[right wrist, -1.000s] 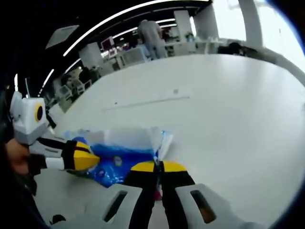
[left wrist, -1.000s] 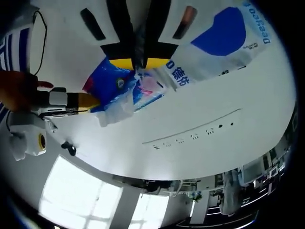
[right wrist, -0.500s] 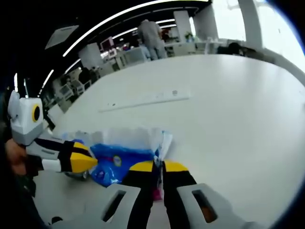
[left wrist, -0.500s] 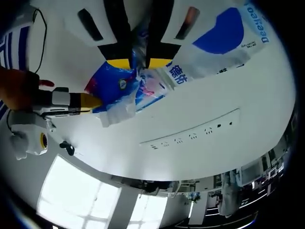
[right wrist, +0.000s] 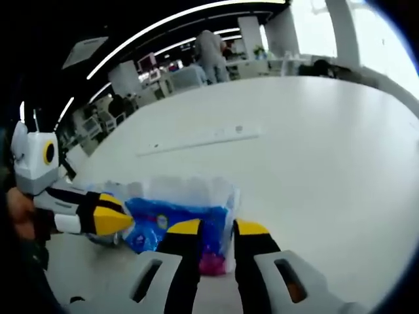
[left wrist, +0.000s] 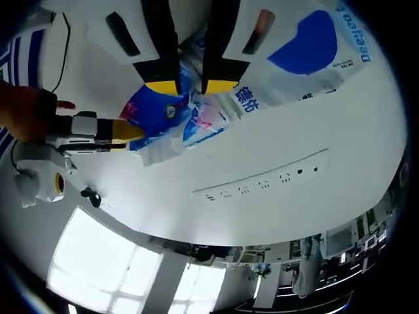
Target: Arrange the tabletop items into an orderly group along one side of the table until the central work area is clear of visible clutter.
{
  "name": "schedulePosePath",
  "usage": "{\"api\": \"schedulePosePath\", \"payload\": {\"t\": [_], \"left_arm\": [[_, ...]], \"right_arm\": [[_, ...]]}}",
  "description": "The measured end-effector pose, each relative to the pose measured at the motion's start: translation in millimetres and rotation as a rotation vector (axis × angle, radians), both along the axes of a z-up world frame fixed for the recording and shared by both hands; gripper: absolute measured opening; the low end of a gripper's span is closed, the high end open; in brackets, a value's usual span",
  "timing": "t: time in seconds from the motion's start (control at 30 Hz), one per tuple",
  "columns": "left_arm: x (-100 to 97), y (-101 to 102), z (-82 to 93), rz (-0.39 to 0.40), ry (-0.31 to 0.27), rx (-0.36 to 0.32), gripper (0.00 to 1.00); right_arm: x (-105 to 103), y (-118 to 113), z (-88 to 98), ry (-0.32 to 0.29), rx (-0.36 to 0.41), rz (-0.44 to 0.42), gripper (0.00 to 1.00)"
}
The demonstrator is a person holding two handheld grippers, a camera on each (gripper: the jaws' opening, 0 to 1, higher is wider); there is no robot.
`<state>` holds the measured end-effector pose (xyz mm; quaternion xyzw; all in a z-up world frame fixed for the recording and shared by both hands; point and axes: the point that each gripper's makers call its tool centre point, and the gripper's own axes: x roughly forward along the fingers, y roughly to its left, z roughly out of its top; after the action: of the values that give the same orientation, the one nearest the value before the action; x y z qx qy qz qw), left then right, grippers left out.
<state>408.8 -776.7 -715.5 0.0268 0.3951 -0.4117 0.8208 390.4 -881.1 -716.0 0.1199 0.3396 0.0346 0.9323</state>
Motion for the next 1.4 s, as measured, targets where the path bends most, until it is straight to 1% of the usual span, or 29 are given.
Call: {"api": "schedulePosePath", "payload": {"t": [0.1,0.13,0.17,0.2,0.23,0.33,0.4,0.47,0.5,0.57,0.6,0.67,0.73,0.8,0.9,0.93,0.97,1.0,1.07,1.1,1.27,1.4], "left_arm": [[1.2,1,5.6,0.0,-0.006,-0.011,0.14],[1.4,-1,10.0,-0.002,-0.008,-0.035,0.17],[0.7,-5,18.5,-0.02,-0.025,-0.069,0.2],[1.3,-4,22.2,-0.026,-0.036,-0.063,0.24],[2.1,-3,25.1,-0.03,-0.046,-0.059,0.25],[2.8,1,34.0,-0.021,-0.06,-0.069,0.24],[1.6,3,37.1,-0.013,-0.055,-0.081,0.24],[-0.1,5,39.3,-0.013,-0.068,-0.081,0.25],[-1.9,6,41.2,-0.015,-0.075,-0.083,0.26],[-9.5,3,47.9,-0.052,-0.101,-0.097,0.32],[-12.0,3,50.2,-0.056,-0.112,-0.099,0.36],[-19.5,4,54.0,-0.062,-0.124,-0.1,0.38],[-26.2,7,56.9,-0.063,-0.134,-0.111,0.42],[-30.4,11,56.8,-0.062,-0.144,-0.111,0.47],[-35.5,21,57.7,-0.055,-0.167,-0.1,0.52],[-37.0,24,58.9,-0.046,-0.171,-0.096,0.52],[-37.9,29,62.6,-0.031,-0.185,-0.101,0.52],[-37.6,30,65.3,-0.025,-0.196,-0.112,0.53],[-40.5,35,71.1,-0.011,-0.209,-0.125,0.56],[-43.0,38,72.5,-0.007,-0.214,-0.12,0.58],[-54.3,49,78.4,-0.007,-0.24,-0.111,0.63],[-62.1,60,80.3,0.012,-0.247,-0.108,0.66]], "right_arm": [[2,1,3.9,-0.015,0.027,-0.013,0.21],[2,-1,4.7,-0.019,0.019,-0.016,0.22],[2,-1,5.7,-0.018,0.012,-0.014,0.22],[2,-2,6.8,-0.022,0.012,-0.014,0.22],[2,-2,7.9,-0.028,0.013,-0.014,0.23],[0,-5,10.6,-0.031,0.0,-0.02,0.25],[0,-5,13.3,-0.035,0.013,-0.025,0.26],[-1,-3,15.4,-0.037,0.011,-0.025,0.27],[-2,-3,16.1,-0.035,0.005,-0.021,0.27],[-3,-1,19.5,-0.051,0.01,-0.023,0.29],[-3,0,20.0,-0.051,0.012,-0.023,0.31],[-3,0,19.6,-0.051,-0.01,-0.016,0.37],[-3,5,21.6,-0.059,-0.027,0.007,0.47],[-3,5,23.4,-0.071,-0.042,0.018,0.54],[-10,9,27.9,-0.077,-0.051,0.03,0.56],[-12,11,29.2,-0.084,-0.051,0.037,0.58],[-14,14,30.3,-0.087,-0.047,0.05,0.61],[-18,21,31.9,-0.08,-0.048,0.083,0.65],[-25,28,37.0,-0.092,-0.084,0.121,0.68],[-28,31,37.9,-0.089,-0.078,0.124,0.68],[-42,44,39.3,-0.086,-0.071,0.161,0.75],[-55,52,37.5,-0.076,-0.068,0.186,0.78]]}}
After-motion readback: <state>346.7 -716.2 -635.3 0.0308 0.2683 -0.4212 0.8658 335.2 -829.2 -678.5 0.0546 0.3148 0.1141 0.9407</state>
